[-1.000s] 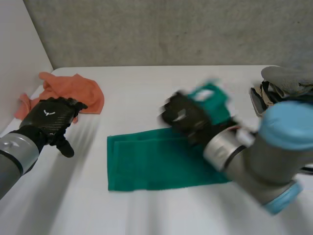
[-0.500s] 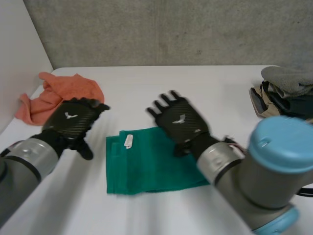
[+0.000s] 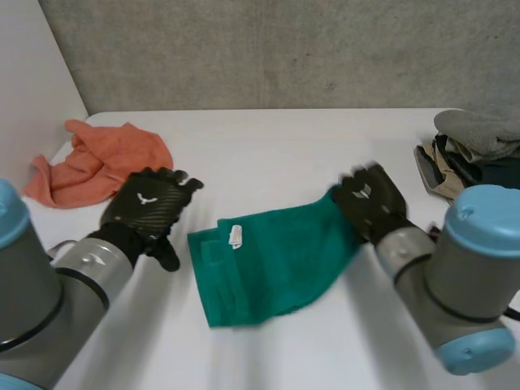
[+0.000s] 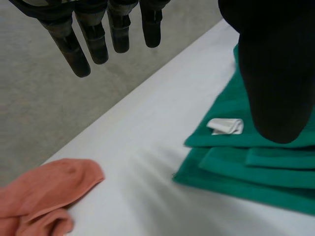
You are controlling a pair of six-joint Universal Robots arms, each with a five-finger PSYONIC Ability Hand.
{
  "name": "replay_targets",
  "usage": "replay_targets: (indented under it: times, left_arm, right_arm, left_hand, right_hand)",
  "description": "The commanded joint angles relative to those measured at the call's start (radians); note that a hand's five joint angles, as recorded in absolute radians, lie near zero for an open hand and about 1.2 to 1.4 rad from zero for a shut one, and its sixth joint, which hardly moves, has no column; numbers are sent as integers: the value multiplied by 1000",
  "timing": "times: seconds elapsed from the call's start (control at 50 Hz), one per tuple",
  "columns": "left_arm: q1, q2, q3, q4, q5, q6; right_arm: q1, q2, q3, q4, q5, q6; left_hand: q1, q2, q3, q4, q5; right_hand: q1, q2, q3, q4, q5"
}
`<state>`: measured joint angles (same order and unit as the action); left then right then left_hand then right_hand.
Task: Fold the laundry.
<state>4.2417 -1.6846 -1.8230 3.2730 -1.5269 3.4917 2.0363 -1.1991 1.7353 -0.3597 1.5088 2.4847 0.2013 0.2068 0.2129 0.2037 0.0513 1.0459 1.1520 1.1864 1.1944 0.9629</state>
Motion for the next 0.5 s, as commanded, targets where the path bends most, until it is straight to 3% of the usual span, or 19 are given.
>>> replay_targets:
  times: [0.02,0.1,0.16,0.2,0.22,0.24,0.28,0.34,0.5]
  left_arm:
    - [110,115,-73,-4,7,-14]
    - [152,151,-110,-4,11,-36]
    - [175,163,-133,-6,19,-57]
    - [182,164,-139,-6,27,-66]
    - [184,163,-140,-6,34,-75]
    - [182,161,-139,-6,39,-79]
    - [181,160,-134,-6,47,-85]
    - [172,160,-114,-4,53,-91]
    - [87,138,-21,-33,40,-143]
  right_arm:
    - [346,16,-125,-70,-111,-67]
    - [442,134,-181,-19,-180,-87]
    - [459,211,-253,37,-133,-110]
    - [466,239,-293,77,-81,-105]
    - [464,253,-330,117,-25,-90]
    - [461,251,-345,136,3,-79]
    - [452,245,-370,172,45,-52]
    - [427,213,-376,209,57,34]
    - [283,73,-364,277,-32,361]
  left_hand:
    - [-8,-14,-20,-11,-33]
    - [-8,-14,-20,-11,-33]
    - [-11,-17,-23,-14,-36]
    - [-11,-17,-23,-14,-36]
    - [-11,-17,-23,-14,-36]
    - [-11,-17,-23,-14,-36]
    - [-14,-20,-26,-17,-39]
    - [-14,-20,-26,-17,-39]
    - [-11,-17,-23,-14,-36]
  right_hand:
    - [350,244,210,202,259]
    - [350,244,210,202,259]
    - [327,221,186,178,235]
    - [-45,-151,-185,-193,-136]
    - [-430,-536,-571,-578,-522]
    - [-643,-749,-784,-792,-735]
    - [-871,-977,-1012,-1020,-963]
    - [-871,-977,-1012,-1020,-963]
    - [-871,-977,-1012,-1020,-963]
